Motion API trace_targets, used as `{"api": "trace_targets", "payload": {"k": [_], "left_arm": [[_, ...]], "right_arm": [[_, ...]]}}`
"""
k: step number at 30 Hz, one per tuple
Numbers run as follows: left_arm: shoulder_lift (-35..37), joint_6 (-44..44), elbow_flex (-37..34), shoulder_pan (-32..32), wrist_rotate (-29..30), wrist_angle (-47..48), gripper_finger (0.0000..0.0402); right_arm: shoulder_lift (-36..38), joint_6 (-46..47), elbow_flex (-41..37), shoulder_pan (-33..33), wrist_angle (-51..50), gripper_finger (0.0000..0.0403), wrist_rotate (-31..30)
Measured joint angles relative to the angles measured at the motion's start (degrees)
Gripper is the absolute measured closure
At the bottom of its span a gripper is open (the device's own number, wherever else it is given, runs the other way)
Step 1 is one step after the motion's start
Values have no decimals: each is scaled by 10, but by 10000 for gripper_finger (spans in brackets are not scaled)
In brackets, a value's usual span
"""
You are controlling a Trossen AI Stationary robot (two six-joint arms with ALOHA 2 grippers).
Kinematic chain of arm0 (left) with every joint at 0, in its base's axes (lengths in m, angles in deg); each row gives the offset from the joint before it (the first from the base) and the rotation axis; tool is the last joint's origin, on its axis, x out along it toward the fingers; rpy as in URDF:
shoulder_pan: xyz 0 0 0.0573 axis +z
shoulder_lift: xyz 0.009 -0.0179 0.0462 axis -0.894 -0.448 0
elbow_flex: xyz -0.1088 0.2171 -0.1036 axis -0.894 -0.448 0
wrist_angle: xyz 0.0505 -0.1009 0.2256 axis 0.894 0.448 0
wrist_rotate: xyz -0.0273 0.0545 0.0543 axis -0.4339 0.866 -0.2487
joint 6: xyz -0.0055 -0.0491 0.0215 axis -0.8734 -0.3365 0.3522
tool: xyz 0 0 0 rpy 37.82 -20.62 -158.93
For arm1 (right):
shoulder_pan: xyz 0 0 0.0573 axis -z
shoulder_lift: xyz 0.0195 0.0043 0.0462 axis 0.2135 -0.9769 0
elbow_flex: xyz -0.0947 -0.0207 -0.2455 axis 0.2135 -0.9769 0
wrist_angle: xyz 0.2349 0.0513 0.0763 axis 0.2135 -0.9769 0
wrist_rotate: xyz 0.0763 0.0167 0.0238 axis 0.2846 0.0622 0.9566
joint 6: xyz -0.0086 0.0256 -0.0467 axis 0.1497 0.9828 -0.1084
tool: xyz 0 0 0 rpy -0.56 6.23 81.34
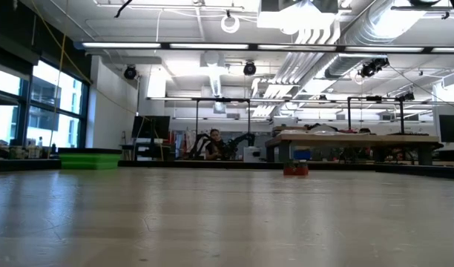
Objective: Coil cords
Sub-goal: Coil the blue wire onto the spool
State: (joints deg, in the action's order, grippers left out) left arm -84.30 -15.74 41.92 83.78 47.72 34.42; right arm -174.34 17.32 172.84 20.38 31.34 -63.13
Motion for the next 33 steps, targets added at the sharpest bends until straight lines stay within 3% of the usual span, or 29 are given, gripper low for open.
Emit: {"api": "trace_targets", "payload": {"k": [16,33], "left_arm": [[14,-20,0,-26,-19,55,402],[64,75,0,-4,-57,203,401]], "right_arm": [[0,-28,0,21,14,403,0],[2,-25,0,51,13,403,44]]}}
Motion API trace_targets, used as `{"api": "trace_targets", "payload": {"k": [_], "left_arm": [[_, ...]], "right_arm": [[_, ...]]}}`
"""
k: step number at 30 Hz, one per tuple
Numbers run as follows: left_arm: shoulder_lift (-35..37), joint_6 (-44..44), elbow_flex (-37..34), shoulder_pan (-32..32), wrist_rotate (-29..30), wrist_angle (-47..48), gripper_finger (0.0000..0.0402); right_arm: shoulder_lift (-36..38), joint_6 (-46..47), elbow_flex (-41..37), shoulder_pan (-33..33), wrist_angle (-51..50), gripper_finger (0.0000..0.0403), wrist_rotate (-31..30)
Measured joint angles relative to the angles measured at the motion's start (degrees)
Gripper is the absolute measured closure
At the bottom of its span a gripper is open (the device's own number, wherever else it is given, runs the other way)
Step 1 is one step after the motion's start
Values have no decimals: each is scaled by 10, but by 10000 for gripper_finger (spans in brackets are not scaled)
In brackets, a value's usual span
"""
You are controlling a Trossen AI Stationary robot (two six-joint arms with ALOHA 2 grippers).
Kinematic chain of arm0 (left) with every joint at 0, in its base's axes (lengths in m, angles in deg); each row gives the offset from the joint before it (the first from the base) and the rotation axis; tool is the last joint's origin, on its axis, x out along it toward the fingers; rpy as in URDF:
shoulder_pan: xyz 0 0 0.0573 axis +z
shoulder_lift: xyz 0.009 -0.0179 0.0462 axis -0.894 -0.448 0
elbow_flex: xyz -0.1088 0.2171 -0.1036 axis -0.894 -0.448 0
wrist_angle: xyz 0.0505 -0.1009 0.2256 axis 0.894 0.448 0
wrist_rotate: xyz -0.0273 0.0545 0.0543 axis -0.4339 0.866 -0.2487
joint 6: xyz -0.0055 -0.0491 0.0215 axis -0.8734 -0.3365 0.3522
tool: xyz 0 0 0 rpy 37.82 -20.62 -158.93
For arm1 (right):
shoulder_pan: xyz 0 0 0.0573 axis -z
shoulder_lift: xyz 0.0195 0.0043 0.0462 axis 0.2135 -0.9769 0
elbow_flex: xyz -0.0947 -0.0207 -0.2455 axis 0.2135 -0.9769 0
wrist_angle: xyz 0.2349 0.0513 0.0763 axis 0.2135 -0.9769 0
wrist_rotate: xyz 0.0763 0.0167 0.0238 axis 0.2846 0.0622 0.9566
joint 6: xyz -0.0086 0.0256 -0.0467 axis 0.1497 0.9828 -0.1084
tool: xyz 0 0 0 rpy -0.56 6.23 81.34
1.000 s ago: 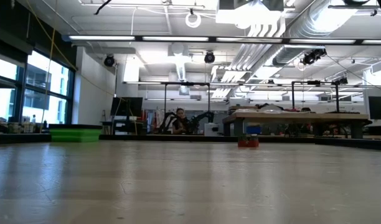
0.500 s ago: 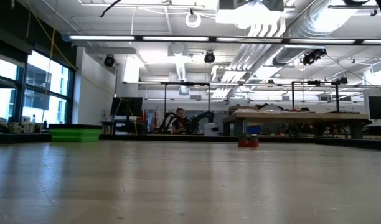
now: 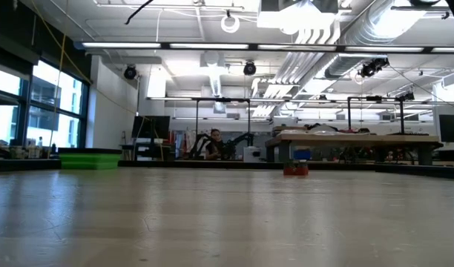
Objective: Coil cords
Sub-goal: Coil the blue wire onto the spool
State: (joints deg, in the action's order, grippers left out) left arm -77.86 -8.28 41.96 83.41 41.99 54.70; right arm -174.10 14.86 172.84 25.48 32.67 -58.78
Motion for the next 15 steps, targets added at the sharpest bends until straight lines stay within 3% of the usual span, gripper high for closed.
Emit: {"api": "trace_targets", "payload": {"k": [15], "left_arm": [[23,75,0,46,-48,105,401]], "right_arm": [[0,-27,0,13,-32,403,20]]}}
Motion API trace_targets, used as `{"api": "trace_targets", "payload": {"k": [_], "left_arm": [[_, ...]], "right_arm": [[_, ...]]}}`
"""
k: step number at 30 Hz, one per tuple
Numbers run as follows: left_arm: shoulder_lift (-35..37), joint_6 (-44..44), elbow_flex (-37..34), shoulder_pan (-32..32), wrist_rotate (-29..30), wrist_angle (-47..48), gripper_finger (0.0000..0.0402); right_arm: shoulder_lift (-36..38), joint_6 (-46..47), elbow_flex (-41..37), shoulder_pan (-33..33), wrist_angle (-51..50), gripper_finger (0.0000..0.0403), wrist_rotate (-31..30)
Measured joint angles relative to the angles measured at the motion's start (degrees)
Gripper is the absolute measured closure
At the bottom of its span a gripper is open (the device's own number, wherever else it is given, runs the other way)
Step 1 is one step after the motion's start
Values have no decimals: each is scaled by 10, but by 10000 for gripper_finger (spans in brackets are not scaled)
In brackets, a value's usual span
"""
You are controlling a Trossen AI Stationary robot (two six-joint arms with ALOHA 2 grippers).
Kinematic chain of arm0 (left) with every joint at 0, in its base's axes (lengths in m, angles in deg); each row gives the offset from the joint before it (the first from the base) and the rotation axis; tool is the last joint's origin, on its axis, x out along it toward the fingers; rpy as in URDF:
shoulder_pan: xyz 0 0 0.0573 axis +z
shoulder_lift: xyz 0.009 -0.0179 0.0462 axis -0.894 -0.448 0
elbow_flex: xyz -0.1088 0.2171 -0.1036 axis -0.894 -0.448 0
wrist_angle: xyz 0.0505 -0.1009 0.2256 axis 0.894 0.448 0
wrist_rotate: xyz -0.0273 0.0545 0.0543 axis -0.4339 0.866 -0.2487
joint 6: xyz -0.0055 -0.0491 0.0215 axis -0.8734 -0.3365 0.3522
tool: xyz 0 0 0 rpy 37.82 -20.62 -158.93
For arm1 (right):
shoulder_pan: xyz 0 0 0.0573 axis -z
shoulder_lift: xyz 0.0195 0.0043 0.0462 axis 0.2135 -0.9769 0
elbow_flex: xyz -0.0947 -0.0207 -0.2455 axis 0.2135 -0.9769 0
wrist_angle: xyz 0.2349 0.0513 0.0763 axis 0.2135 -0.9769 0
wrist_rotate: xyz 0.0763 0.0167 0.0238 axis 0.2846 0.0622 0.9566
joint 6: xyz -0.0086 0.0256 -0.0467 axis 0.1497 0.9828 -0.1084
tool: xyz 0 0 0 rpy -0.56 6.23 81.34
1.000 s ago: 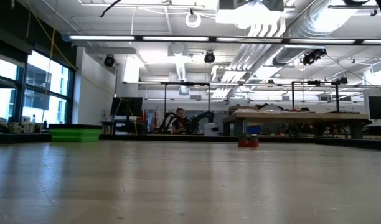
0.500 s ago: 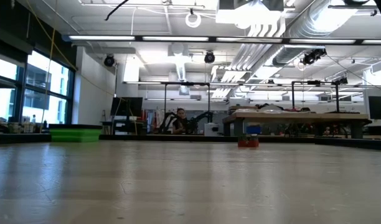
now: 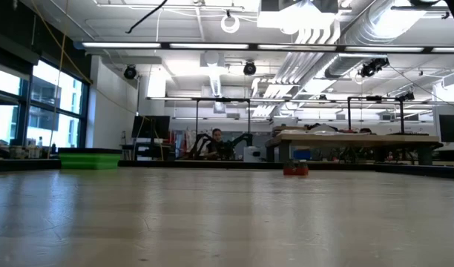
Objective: Coil cords
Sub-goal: Coil the blue wire onto the spool
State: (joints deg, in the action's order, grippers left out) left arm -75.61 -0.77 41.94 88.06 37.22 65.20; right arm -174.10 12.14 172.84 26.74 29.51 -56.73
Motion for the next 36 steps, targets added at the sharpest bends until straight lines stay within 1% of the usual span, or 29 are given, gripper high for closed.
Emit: {"api": "trace_targets", "payload": {"k": [5,9,17,20,24,30,36], "left_arm": [[11,35,0,18,-2,48,402],[19,68,0,33,0,62,401],[22,203,0,61,1,104,401],[22,248,0,65,17,117,401],[22,335,0,73,31,130,401],[22,493,0,75,93,154,401],[26,612,0,75,175,152,401]], "right_arm": [[0,-3,0,9,-8,403,1],[0,7,0,13,-24,403,1],[0,7,0,14,-32,403,-4],[0,7,0,15,-39,403,-5],[0,8,0,16,-56,403,-18],[0,14,0,19,-67,403,-26],[1,16,0,20,-86,403,-28]]}}
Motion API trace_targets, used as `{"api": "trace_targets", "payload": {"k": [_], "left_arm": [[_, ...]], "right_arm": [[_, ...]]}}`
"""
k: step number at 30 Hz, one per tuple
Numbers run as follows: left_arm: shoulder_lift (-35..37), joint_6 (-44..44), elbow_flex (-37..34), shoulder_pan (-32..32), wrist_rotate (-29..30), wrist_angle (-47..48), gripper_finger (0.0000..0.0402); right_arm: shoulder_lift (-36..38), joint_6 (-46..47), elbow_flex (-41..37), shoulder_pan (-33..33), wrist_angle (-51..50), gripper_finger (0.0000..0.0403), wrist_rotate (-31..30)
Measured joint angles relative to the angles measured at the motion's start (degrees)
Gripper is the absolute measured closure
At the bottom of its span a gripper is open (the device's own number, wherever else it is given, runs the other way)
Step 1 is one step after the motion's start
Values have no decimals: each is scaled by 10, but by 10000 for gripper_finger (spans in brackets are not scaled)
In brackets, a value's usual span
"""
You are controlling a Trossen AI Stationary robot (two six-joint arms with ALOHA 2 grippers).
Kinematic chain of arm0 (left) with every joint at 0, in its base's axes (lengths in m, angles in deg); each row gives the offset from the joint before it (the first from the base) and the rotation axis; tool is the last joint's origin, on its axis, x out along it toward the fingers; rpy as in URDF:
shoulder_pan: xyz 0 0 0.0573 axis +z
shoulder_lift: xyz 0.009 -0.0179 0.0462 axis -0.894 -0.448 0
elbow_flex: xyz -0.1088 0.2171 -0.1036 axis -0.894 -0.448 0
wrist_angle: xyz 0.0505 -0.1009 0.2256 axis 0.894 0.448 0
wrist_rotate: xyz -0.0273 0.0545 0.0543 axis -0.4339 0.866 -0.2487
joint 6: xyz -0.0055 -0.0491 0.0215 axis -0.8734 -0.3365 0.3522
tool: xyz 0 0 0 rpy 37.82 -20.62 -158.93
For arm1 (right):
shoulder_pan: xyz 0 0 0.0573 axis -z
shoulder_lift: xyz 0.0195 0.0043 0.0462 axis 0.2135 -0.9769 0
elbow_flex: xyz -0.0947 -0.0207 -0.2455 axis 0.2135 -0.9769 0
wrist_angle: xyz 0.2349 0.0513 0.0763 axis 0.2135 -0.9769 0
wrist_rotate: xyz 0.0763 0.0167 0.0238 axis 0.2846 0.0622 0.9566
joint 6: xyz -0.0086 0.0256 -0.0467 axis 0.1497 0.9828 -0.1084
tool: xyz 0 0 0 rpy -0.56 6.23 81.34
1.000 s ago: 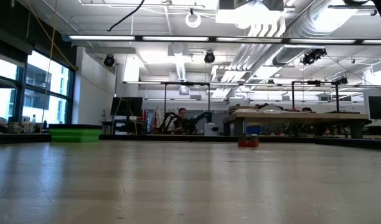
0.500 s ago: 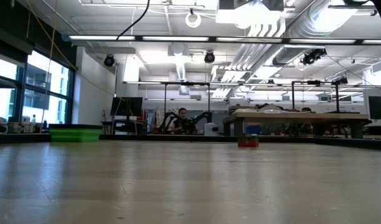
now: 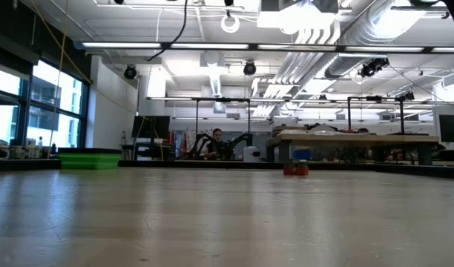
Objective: Coil cords
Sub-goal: Coil the blue wire onto the spool
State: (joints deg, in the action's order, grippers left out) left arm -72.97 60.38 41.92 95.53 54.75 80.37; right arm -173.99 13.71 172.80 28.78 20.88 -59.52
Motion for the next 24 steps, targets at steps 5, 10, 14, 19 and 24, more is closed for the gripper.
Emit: {"api": "trace_targets", "payload": {"k": [5,10,14,19,24], "left_arm": [[2,39,9,0,12,-21,401],[1,39,37,0,9,-28,401],[0,23,57,1,-6,-34,401],[-4,5,58,0,-10,-71,401],[-16,3,59,0,-15,-94,401]], "right_arm": [[1,13,1,4,-7,403,0],[1,23,1,7,-7,402,5],[1,30,1,7,0,402,29],[1,35,1,2,13,402,55],[1,28,1,0,9,394,56]]}}
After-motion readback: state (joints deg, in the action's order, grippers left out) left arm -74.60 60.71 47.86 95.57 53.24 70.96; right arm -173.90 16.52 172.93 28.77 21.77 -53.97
